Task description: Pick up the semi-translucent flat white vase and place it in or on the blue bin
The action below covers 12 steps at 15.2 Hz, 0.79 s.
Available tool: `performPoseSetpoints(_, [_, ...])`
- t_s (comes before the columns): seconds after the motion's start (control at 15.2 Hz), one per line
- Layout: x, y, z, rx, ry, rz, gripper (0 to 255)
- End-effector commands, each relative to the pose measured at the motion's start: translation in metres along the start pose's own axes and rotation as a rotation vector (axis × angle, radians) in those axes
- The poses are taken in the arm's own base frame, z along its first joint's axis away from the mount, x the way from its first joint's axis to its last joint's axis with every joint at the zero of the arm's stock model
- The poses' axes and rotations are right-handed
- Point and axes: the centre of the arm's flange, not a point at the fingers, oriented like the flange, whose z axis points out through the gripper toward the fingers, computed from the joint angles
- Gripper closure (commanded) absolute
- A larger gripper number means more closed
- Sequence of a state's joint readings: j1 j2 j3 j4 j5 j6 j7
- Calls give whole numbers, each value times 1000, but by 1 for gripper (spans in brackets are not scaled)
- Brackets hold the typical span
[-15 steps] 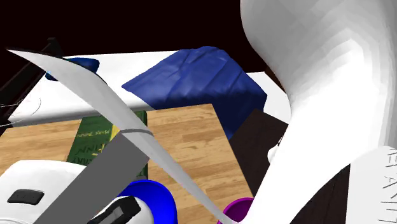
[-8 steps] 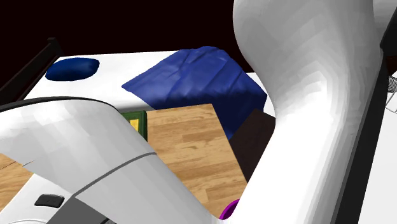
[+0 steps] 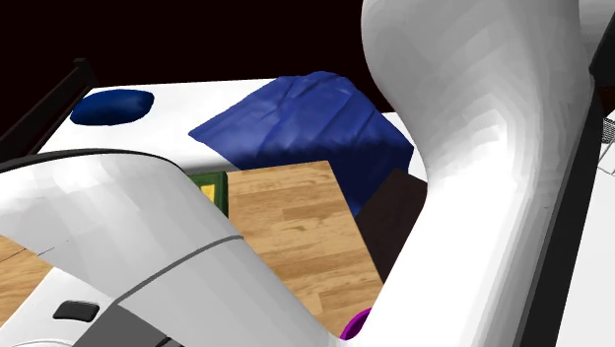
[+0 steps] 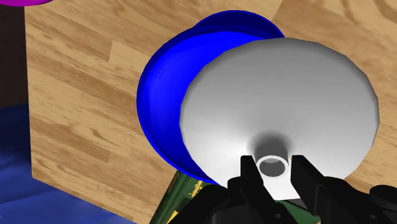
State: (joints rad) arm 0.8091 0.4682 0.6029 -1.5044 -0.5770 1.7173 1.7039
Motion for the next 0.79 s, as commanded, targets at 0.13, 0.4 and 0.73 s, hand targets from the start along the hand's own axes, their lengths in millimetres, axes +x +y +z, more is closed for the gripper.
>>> performPoseSetpoints(0.13, [0,0,1,-3,-1,-1,255])
performPoseSetpoints(0.4, [0,0,1,-3,-1,-1,255])
performPoseSetpoints(0.73, [8,4,-23,-3,-1,-1,255])
